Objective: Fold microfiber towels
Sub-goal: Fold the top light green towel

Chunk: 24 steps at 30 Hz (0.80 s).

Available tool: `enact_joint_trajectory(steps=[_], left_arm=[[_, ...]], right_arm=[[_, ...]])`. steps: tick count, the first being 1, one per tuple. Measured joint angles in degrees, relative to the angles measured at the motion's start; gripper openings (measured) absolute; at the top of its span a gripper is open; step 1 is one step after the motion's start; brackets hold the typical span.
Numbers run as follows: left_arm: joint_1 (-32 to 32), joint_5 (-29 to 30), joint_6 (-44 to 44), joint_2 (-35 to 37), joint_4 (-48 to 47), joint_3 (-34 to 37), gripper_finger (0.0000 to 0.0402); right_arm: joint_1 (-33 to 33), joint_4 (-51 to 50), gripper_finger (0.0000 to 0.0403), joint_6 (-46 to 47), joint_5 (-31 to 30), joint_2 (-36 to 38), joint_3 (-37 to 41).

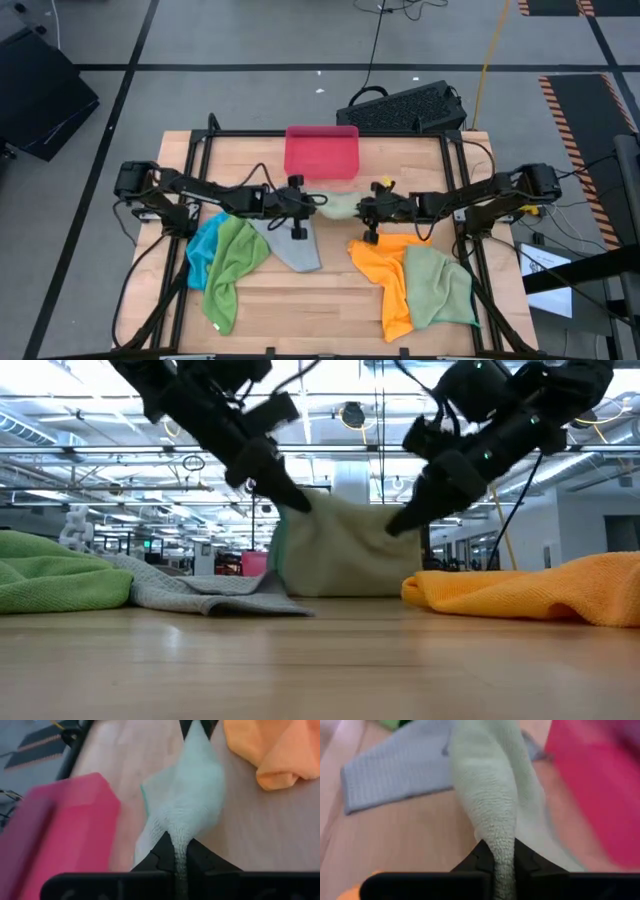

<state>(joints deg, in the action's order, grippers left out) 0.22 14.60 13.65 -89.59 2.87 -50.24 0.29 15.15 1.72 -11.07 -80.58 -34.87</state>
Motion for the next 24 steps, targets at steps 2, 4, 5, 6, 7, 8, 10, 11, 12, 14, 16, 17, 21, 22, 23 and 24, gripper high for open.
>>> enact_joint_trajectory(steps=[2, 4, 5, 6, 7, 8, 10, 11, 12, 14, 16, 17, 21, 22, 23, 24], left_arm=[[1.1, -0.1, 1.5, 1.8, 0.1, -0.1, 0.0010], [2.6, -0.1, 2.9, 3.9, -2.0, 0.1, 0.0008], [3.4, -0.1, 3.7, 4.3, -1.1, 0.0, 0.0008], [4.3, -0.1, 4.5, 4.9, -0.8, -0.1, 0.0008], [5.2, -0.1, 5.2, 5.8, -1.7, 0.0, 0.0011], [6.0, -0.1, 6.0, 6.4, -1.9, 0.0, 0.0013], [7.6, -0.2, 8.1, 7.7, -1.2, 0.0, 0.0015], [8.4, -0.6, 8.8, 8.4, -1.5, 0.0, 0.0014], [9.3, -1.6, 9.5, 9.1, -1.5, 0.0, 0.0011], [11.3, -4.1, 10.9, 10.2, -0.9, 0.0, 0.0008], [13.4, -6.5, 11.8, 11.1, -0.5, 0.0, 0.0008], [14.5, -7.2, 12.3, 11.2, 0.0, -0.1, 0.0010], [18.4, -10.2, 13.2, 11.5, 0.4, -0.2, 0.0014], [19.0, -11.5, 12.7, 11.6, 0.5, -0.2, 0.0012], [19.5, -13.2, 11.9, 11.7, 0.6, -0.2, 0.0008], [19.7, -15.2, 11.0, 11.7, 0.4, -0.2, 0.0008]], right_arm=[[1.0, 2.4, 0.0009, -2.8, -1.6, 2.2, 0.0], [2.1, 5.9, 0.0008, -5.7, -3.6, 4.3, 0.0], [2.8, 8.1, 0.0009, -7.1, -4.2, 5.0, 0.0], [3.7, 9.7, 0.0009, -8.4, -4.1, 5.6, 0.0], [4.5, 11.4, 0.0010, -9.7, -4.0, 5.9, 0.0], [5.4, 13.7, 0.0010, -10.7, -3.9, 6.0, 0.0], [7.2, 16.7, 0.0010, -13.1, -3.9, 5.9, 0.0], [8.2, 18.2, 0.0010, -14.2, -3.6, 5.8, 0.0], [9.4, 19.7, 0.0010, -15.3, -2.9, 5.6, 0.0], [12.2, 22.1, 0.0010, -16.5, 0.3, 5.3, 0.0], [15.3, 24.8, 0.0010, -16.4, 3.9, 4.9, -0.1], [16.5, 25.8, 0.0010, -16.3, 5.1, 4.8, -0.1], [20.2, 26.2, 0.0010, -16.1, 7.9, 4.7, -0.7], [20.6, 26.2, 0.0010, -15.6, 9.2, 4.7, -0.9], [20.8, 26.1, 0.0010, -14.9, 10.1, 4.7, -1.2], [20.9, 26.1, 0.0010, -14.3, 11.2, 4.7, -1.3]])
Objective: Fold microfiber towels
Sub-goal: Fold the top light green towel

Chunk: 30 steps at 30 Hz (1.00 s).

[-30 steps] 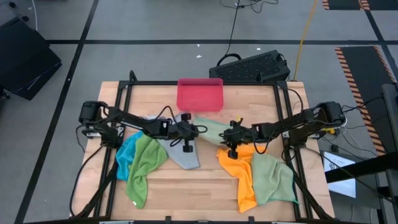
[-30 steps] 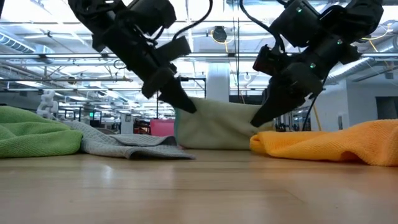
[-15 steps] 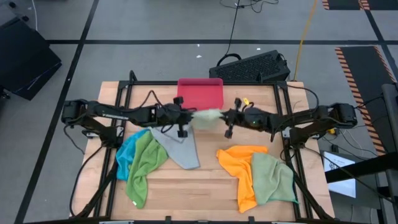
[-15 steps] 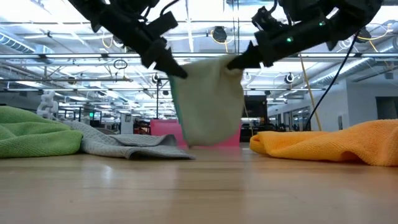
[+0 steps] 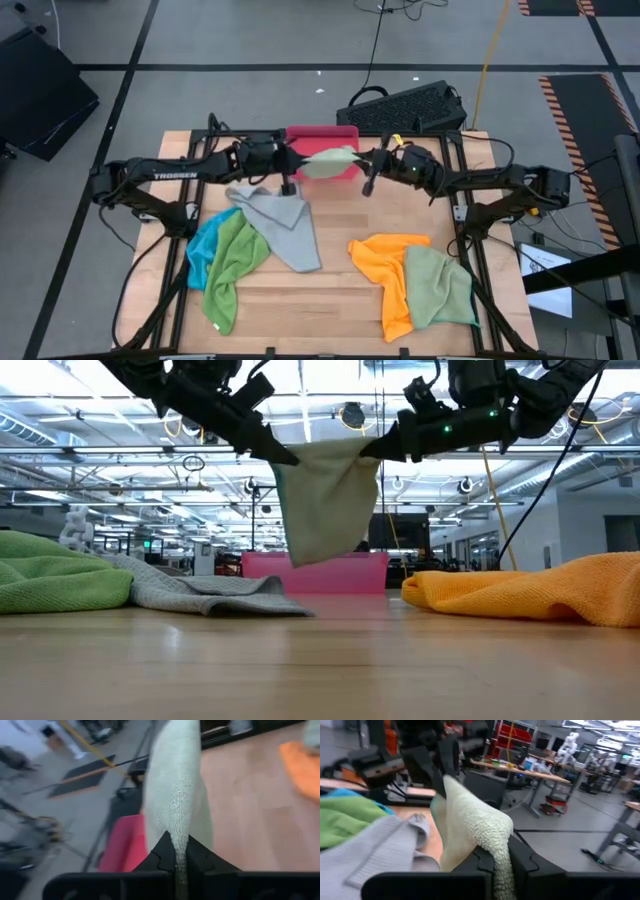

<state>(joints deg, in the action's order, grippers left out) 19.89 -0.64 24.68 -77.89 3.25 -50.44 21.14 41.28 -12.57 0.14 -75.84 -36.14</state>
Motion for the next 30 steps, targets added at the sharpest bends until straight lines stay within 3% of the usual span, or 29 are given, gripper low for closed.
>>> enact_joint_trajectory(steps=[4, 11, 18, 22, 30], left_arm=[[-1.1, -6.4, -2.5, 0.3, -3.1, 0.2, 0.0014], [-7.0, -8.2, -8.2, -0.4, -12.0, 0.2, 0.0008], [-16.4, -8.7, -13.6, -5.1, -10.8, 0.6, 0.0017], [-21.8, -8.3, -16.8, -8.5, -8.7, 0.6, 0.0008], [-30.4, -1.6, -22.0, -17.8, -2.5, 0.6, 0.0018]], right_arm=[[-1.9, -4.5, 0.0011, 3.2, 2.4, 0.1, 0.0], [-9.5, -21.3, 0.0016, 11.2, 10.4, 0.5, -0.1], [-18.4, -25.6, 0.0019, 18.6, 11.8, 0.3, 0.0], [-23.1, -29.1, 0.0019, 23.6, 11.3, 0.2, 0.0], [-32.4, -28.6, 0.0020, 34.7, 3.3, -5.7, 0.0]])
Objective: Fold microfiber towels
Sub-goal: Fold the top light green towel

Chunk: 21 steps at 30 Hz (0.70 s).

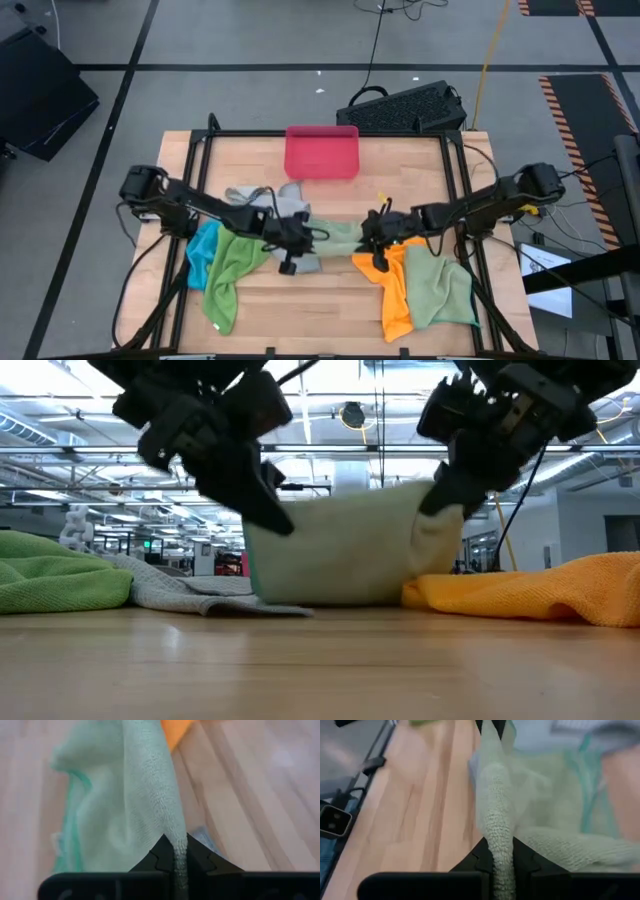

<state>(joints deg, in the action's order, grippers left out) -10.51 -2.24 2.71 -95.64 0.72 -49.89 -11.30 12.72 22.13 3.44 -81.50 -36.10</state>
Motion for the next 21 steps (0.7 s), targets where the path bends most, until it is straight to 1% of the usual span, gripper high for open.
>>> enact_joint_trajectory(steps=[3, 6, 9, 12, 15, 17, 19, 21], left_arm=[[-1.4, 1.1, -2.4, -2.5, 0.1, 0.0, 0.0008], [-2.8, 0.7, -4.6, -3.8, -0.4, 0.0, 0.0011], [-4.5, 0.3, -6.3, -4.5, -0.2, 0.0, 0.0037], [-6.4, 0.3, -7.6, -4.6, -0.1, 0.1, 0.0068], [-8.1, 0.3, -8.4, -4.6, 0.0, 0.1, 0.0091], [-8.9, 0.4, -8.6, -4.5, 0.2, 0.1, 0.0106], [-9.4, 0.9, -9.0, -4.5, 0.7, 0.1, 0.0121], [-9.6, 1.0, -9.5, -4.5, 0.7, 0.1, 0.0134]], right_arm=[[-2.9, 3.0, 0.0022, 4.0, -0.8, -3.9, 0.0], [-5.5, 8.9, 0.0037, 6.3, -0.9, -8.2, 0.0], [-7.6, 13.0, 0.0068, 8.5, -0.9, -11.8, 0.0], [-9.0, 13.4, 0.0112, 12.3, -0.4, -14.1, 0.0], [-10.1, 12.3, 0.0156, 15.1, 0.3, -14.4, 0.0], [-10.5, 11.3, 0.0180, 16.2, 1.2, -13.4, 0.0], [-10.9, 9.9, 0.0198, 16.4, 1.0, -11.6, 0.0], [-11.4, 8.0, 0.0208, 16.3, -0.9, -9.6, 0.0]])
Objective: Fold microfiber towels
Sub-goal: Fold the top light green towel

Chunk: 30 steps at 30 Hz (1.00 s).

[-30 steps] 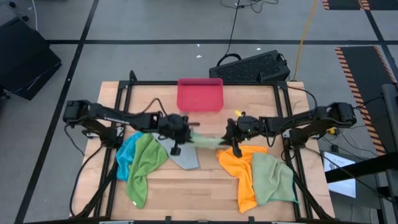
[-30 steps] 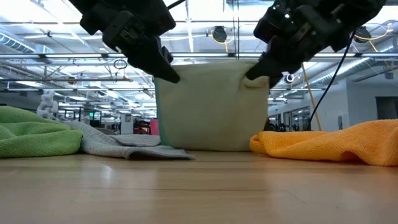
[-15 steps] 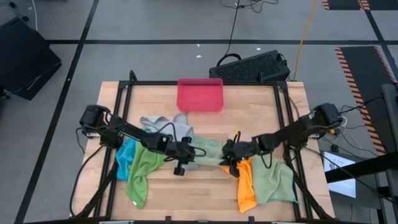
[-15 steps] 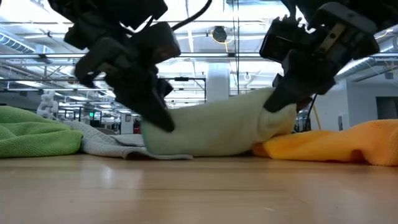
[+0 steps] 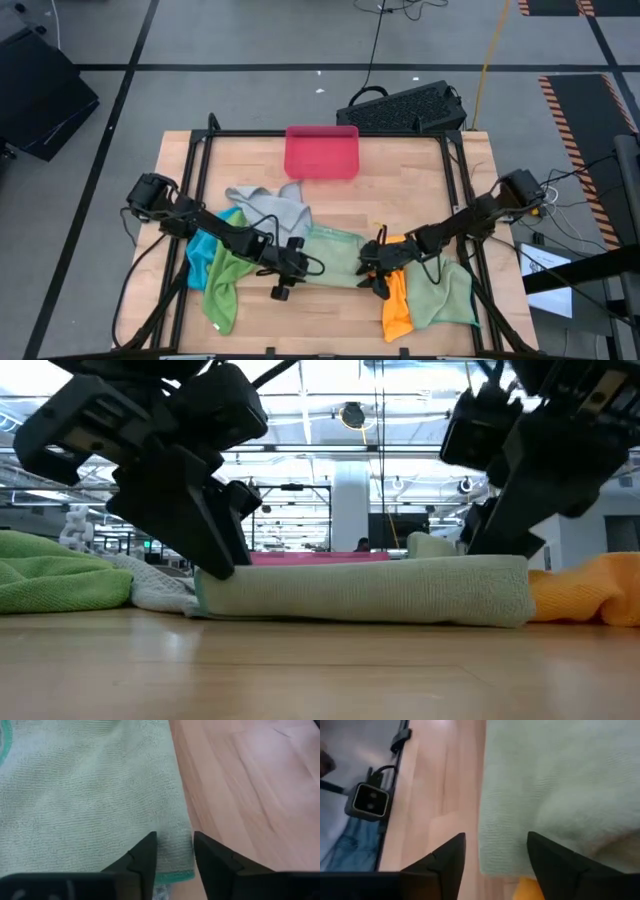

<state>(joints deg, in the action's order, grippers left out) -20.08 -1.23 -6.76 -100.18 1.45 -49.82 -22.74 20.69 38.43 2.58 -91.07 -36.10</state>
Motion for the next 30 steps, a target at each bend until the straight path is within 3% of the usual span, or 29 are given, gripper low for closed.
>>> enact_joint_trajectory(steps=[6, 12, 18, 25, 30], left_arm=[[0.1, -1.5, 0.7, 1.4, -0.3, 0.0, 0.0158], [-1.0, 0.1, 4.2, 3.8, -0.7, 0.0, 0.0161], [-6.3, 10.2, 8.3, 1.1, 0.2, 0.0, 0.0170], [-10.4, 26.8, 9.5, -5.2, 4.1, 0.0, 0.0232], [-10.9, 27.4, 9.3, -5.6, 3.4, 0.0, 0.0237]], right_arm=[[-1.6, -5.0, 0.0212, -2.8, -10.5, 5.0, 0.0], [-7.1, -3.5, 0.0212, -5.8, -17.7, 4.6, 0.0], [-12.8, 4.7, 0.0213, -11.0, -26.7, -0.5, 0.0], [-14.5, 12.6, 0.0213, -17.4, -32.8, -9.4, 0.0], [-14.5, 15.2, 0.0213, -18.0, -32.9, -13.7, 0.0]])
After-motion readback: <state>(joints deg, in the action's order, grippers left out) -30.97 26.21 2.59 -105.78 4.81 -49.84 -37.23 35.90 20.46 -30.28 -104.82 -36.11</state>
